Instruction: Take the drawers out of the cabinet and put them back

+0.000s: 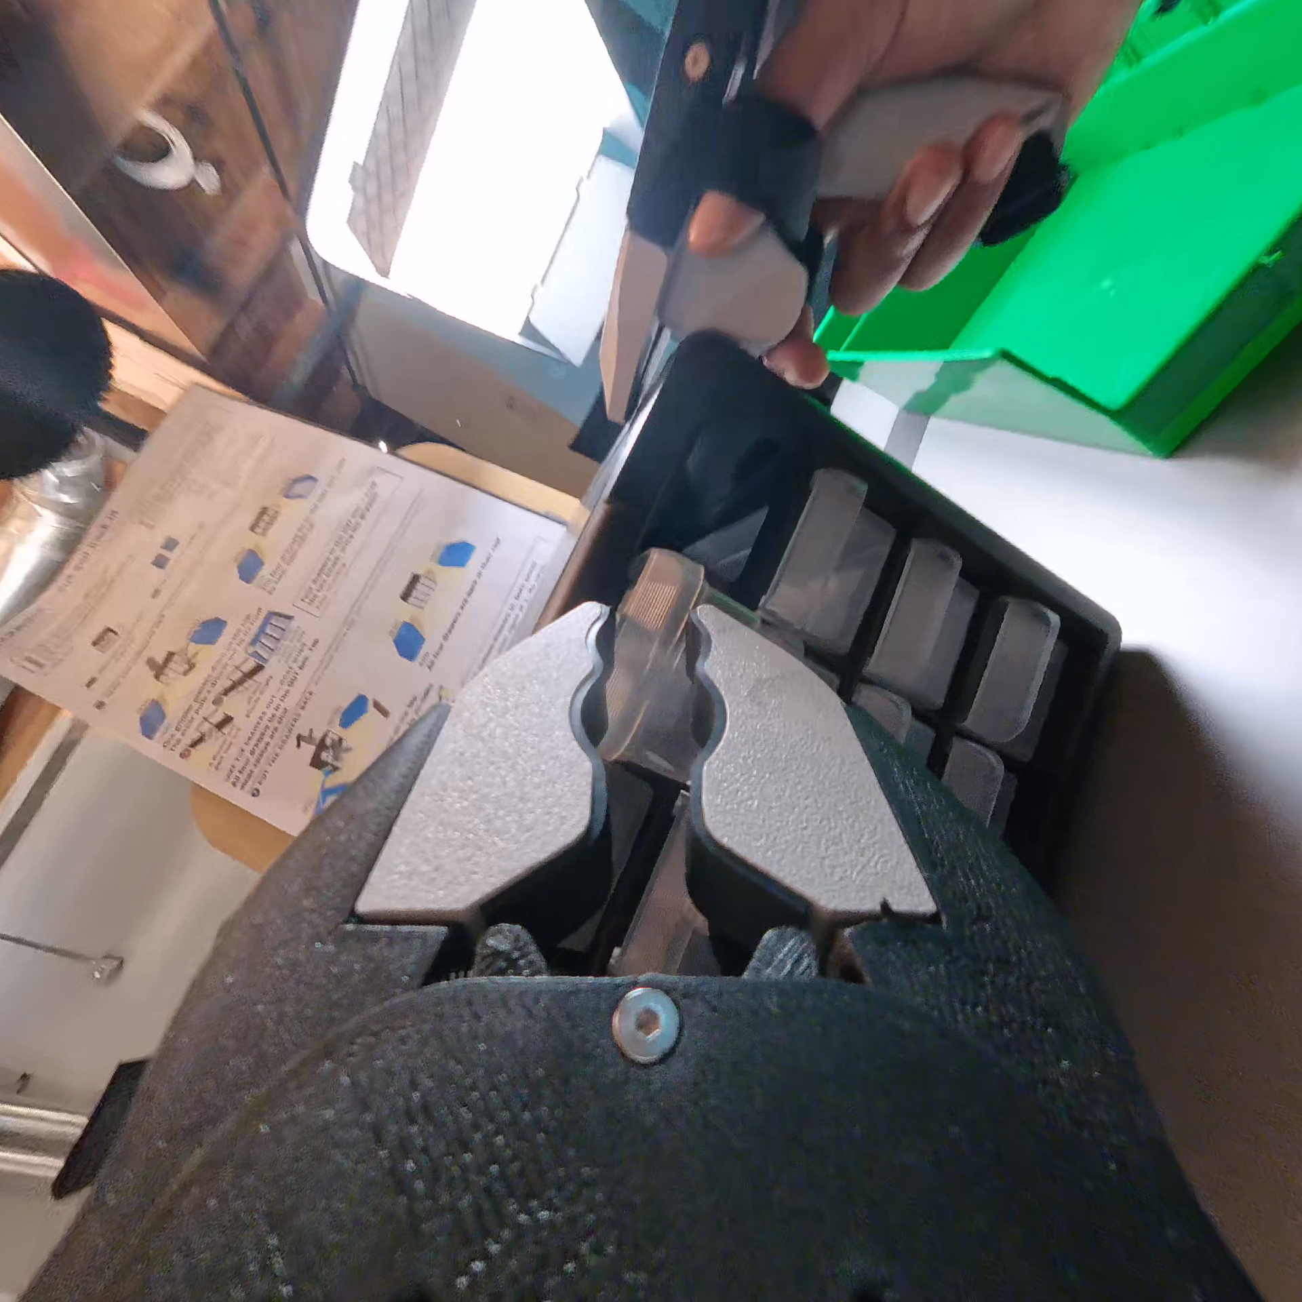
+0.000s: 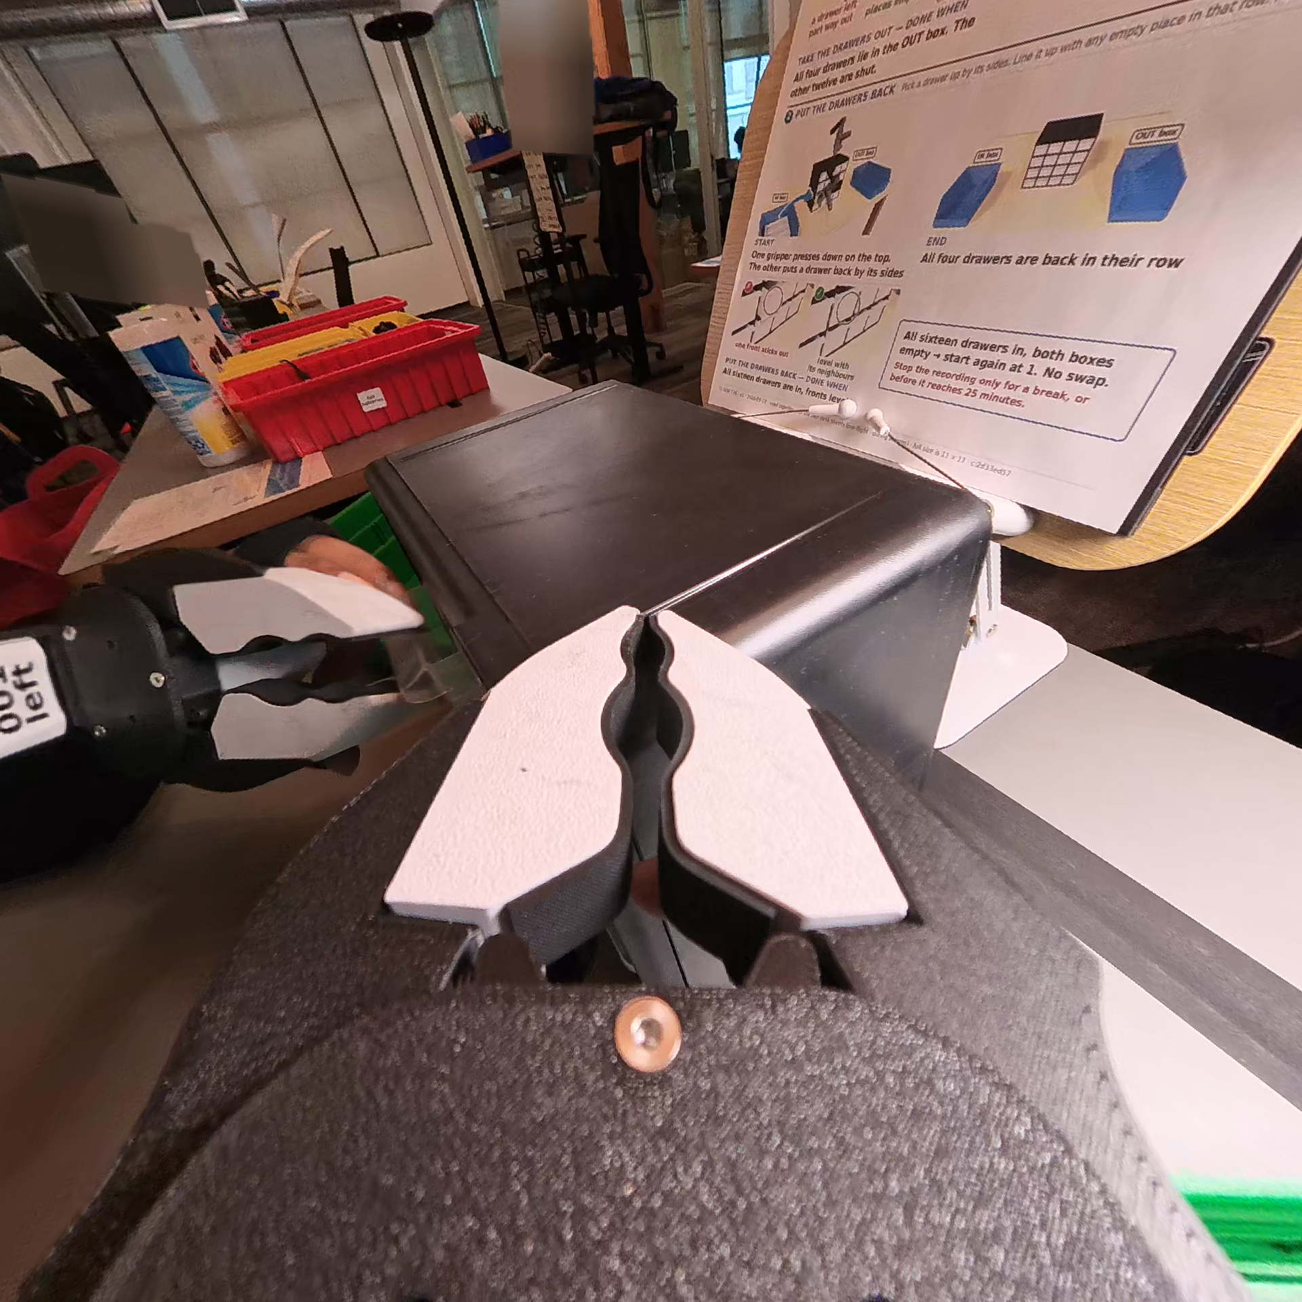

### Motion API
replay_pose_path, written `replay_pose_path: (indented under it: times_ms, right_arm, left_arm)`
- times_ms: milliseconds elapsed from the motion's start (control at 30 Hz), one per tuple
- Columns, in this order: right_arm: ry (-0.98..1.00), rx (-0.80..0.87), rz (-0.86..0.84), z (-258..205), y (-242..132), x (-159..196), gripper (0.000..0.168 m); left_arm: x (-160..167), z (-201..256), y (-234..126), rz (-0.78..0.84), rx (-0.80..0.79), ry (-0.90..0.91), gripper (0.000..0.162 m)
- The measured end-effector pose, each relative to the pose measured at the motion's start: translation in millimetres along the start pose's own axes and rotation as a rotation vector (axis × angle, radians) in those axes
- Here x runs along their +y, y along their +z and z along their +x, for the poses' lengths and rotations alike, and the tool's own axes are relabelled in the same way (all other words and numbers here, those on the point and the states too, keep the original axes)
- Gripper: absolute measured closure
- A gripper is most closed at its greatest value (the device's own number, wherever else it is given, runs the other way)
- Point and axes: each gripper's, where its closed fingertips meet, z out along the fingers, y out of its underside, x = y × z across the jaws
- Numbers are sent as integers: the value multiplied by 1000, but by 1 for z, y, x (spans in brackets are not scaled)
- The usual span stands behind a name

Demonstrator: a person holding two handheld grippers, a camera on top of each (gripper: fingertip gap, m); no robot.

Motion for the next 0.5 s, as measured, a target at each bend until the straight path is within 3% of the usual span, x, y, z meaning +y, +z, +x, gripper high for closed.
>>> replay_pose_path:
  times_ms: [33, 167, 300, 500]
  right_arm:
    - [1, -1, 0, 0, 0, 0, 168]
    - [-2, 4, -1, 0, 0, 0, 168]
    - [-5, 7, -3, 0, 0, 0, 168]
    - [-4, 7, -3, 0, 0, 0, 168]
  left_arm:
    - [3, -1, 2, -30, 18, -12, 143]
    - [2, -1, 2, -115, 72, -53, 136]
    - [-5, -4, -8, -63, 98, -295, 129]
    - [-5, -4, -23, 5, 165, -637, 157]
